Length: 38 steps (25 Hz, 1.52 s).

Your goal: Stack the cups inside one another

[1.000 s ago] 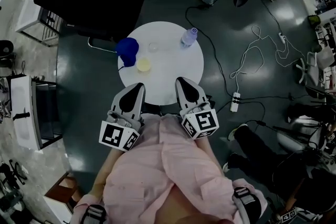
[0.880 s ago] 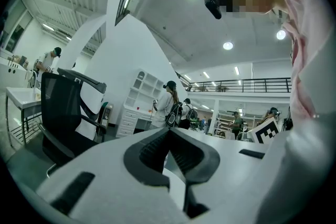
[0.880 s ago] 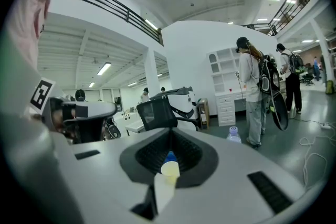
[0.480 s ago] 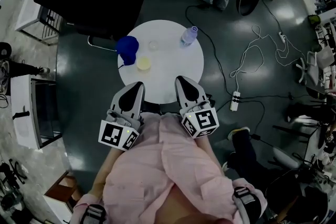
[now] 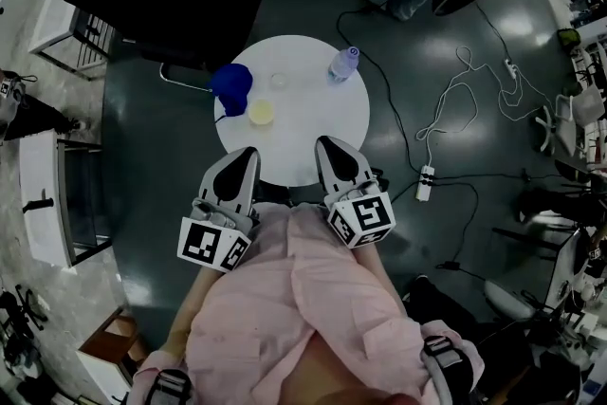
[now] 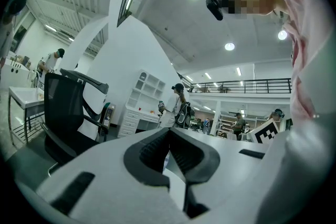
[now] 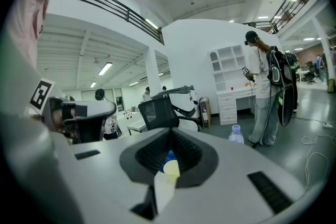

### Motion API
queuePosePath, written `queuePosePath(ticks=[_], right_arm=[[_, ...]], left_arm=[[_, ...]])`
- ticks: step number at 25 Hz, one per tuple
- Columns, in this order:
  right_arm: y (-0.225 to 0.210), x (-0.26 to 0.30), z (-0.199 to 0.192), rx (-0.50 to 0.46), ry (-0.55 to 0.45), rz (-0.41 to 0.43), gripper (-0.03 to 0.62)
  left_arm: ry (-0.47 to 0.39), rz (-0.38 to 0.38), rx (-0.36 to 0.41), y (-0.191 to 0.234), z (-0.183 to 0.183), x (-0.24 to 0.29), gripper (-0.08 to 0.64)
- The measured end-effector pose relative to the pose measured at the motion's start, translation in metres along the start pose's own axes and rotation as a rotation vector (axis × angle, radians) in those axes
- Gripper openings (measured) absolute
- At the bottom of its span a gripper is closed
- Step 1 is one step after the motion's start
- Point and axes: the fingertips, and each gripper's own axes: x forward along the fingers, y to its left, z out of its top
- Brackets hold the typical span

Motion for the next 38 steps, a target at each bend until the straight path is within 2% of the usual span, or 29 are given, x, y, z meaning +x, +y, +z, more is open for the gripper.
queuePosePath(ticks=[38], right_arm=[[-0.012,-0.001,-0.001,0.026,-0.004,-0.019,0.035]], left_arm=[[0.024,-0.015,-0.008,-0.003,-0.006,0.012,0.018]])
